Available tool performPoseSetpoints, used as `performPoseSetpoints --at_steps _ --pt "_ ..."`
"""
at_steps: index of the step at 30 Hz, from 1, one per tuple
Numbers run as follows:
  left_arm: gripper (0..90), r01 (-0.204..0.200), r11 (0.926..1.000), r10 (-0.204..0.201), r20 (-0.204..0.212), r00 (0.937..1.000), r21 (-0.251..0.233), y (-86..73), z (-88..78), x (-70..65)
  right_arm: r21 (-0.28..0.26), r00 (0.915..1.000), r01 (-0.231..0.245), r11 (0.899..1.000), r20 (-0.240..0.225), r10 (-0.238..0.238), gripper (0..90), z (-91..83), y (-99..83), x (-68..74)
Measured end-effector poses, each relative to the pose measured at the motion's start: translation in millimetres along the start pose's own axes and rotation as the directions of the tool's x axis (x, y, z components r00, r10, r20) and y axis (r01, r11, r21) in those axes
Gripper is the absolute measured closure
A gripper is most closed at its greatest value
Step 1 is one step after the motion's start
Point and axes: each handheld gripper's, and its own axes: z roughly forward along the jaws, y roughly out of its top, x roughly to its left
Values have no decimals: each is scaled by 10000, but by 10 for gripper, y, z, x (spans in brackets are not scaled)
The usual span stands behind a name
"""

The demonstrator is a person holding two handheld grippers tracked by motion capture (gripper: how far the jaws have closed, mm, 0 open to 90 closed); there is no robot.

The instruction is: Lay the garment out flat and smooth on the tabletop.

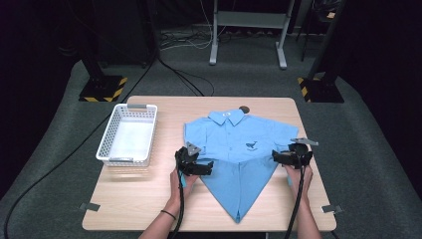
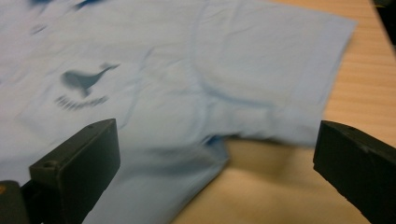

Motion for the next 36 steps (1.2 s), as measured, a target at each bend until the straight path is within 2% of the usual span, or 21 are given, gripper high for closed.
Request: performPoseSetpoints --at_steps 1,3,8,9,10,14,17,20,30,33,36 --pt "1 -12 9997 12 5 10000 237 -28 -18 -14 21 9998 153 9999 -132 -153 0 -30 -41 58" --pt "1 -55 9994 57 -45 10000 336 -66 -56 -45 160 9986 376 9992 -374 -370 1 -55 -127 161" --pt "1 -231 9994 236 -183 9996 275 -64 -78 -90 838 9970 752 9936 -253 -733 3 -14 -309 327" --pt "1 -263 9993 267 -173 9995 247 -49 -81 -98 963 9961 888 9914 -98 -882 0 -14 -320 350" --pt "1 -374 9990 379 -203 9991 231 -30 -87 -105 891 9952 975 9912 5 -979 3 -26 -330 364" --pt "1 -480 9988 482 -240 9985 86 60 -79 -121 749 9963 851 9936 62 -858 0 -40 -365 356" --pt "1 -332 9993 336 -238 9992 188 127 -21 -86 669 9945 1000 9927 233 -1018 0 -44 -367 383" --pt "4 -293 9994 299 -297 9991 187 185 13 -65 688 9953 928 9933 208 -944 0 -39 -365 376" --pt "16 -465 9964 506 -565 9971 711 369 190 77 728 9957 914 9931 102 -924 0 -30 -358 374" --pt "73 -727 9935 786 -653 9948 875 408 226 89 733 9958 900 9932 75 -907 2 -30 -357 373" --pt "185 -804 9918 884 -795 9929 995 428 254 83 727 9957 916 9931 84 -925 2 -30 -357 374"
